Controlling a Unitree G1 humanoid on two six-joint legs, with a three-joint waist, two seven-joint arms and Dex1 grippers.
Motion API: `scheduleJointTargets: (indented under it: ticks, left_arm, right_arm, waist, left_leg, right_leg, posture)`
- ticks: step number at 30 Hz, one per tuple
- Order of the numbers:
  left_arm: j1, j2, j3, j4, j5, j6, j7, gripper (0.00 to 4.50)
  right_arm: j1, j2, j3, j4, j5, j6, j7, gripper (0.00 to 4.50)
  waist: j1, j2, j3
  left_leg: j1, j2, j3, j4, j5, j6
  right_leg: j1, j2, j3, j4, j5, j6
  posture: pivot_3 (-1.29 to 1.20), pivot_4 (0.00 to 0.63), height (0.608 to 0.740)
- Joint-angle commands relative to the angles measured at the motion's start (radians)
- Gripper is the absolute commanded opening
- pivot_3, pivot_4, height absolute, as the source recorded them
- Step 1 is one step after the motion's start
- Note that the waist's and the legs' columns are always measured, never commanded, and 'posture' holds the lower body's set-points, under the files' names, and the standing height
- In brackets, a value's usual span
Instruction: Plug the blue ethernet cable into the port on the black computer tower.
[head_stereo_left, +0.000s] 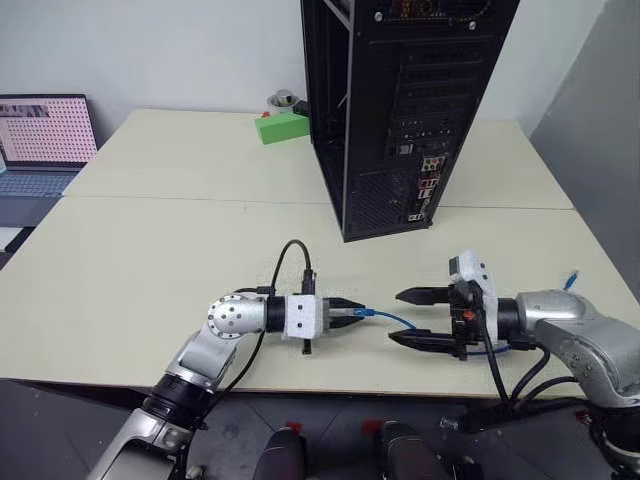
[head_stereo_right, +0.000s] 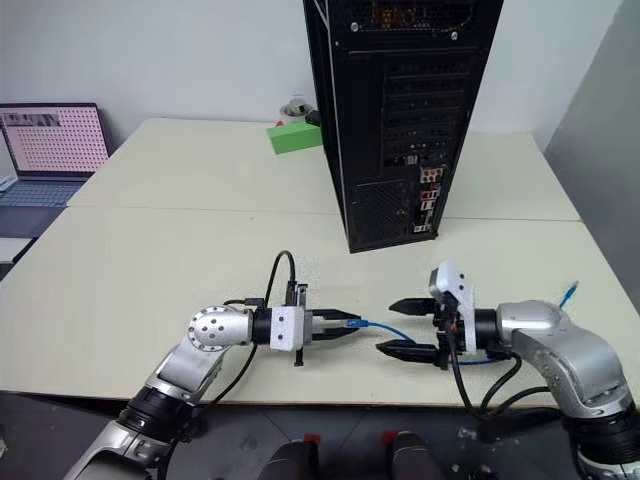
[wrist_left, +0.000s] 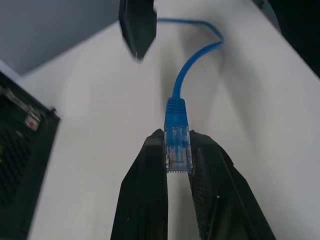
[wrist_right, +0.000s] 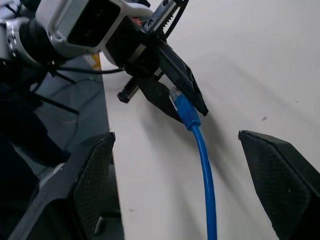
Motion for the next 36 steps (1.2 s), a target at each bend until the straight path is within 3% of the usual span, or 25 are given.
scheduleJointTargets:
  ticks: [1, 7, 16, 25, 35, 36]
  left_arm:
    - [-0.02, -0.007, 0.021, 0.051, 0.06, -0.272, 0.07, 0.32]
    - [-0.058, -0.017, 0.052, 0.152, 0.2, -0.531, 0.231, 0.32]
    - [-0.103, -0.009, 0.058, 0.224, 0.34, -0.61, 0.398, 0.32]
    - [-0.103, -0.003, 0.034, 0.216, 0.396, -0.616, 0.474, 0.32]
    - [-0.093, 0.025, -0.008, 0.21, 0.388, -0.634, 0.49, 0.32]
    - [-0.093, 0.028, -0.012, 0.21, 0.387, -0.633, 0.49, 0.32]
  right_arm:
    - [-0.028, 0.031, -0.032, -0.007, 0.064, 0.046, -0.049, 4.21]
    - [-0.053, 0.078, -0.038, 0.014, 0.147, 0.114, -0.092, 4.21]
    - [-0.07, 0.103, -0.022, 0.023, 0.187, 0.146, -0.128, 4.21]
    - [-0.085, 0.118, -0.006, 0.022, 0.205, 0.154, -0.155, 2.05]
    - [-0.101, 0.115, 0.006, 0.039, 0.206, 0.159, -0.151, 0.04]
    - [-0.103, 0.114, 0.007, 0.041, 0.206, 0.159, -0.15, 0.0]
  waist:
    - [0.0, 0.0, 0.0]
    - [0.002, 0.0, 0.0]
    - [0.001, 0.0, 0.0]
    - [0.0, 0.0, 0.0]
    - [0.0, 0.0, 0.0]
    - [0.0, 0.0, 0.0]
  left_leg:
    - [0.0, 0.0, 0.0, 0.0, 0.0, 0.0]
    - [0.0, 0.0, 0.0, 0.0, 0.0, 0.0]
    - [0.0, 0.0, 0.0, 0.0, 0.0, 0.0]
    - [0.0, 0.0, 0.0, 0.0, 0.0, 0.0]
    - [0.0, 0.0, 0.0, 0.0, 0.0, 0.0]
    - [0.0, 0.0, 0.0, 0.0, 0.0, 0.0]
  right_leg:
    - [0.0, 0.0, 0.0, 0.0, 0.0, 0.0]
    - [0.0, 0.0, 0.0, 0.0, 0.0, 0.0]
    - [0.0, 0.0, 0.0, 0.0, 0.0, 0.001]
    - [0.0, 0.0, 0.0, 0.0, 0.001, 0.001]
    - [0.0, 0.0, 0.0, 0.0, 0.001, 0.001]
    - [0.0, 0.0, 0.0, 0.0, 0.0, 0.001]
  posture:
    - [0.0, 0.15, 0.74]
    - [0.0, 0.15, 0.74]
    - [0.0, 0.15, 0.74]
    - [0.0, 0.15, 0.74]
    - [0.0, 0.15, 0.74]
    - [0.0, 0.15, 0.74]
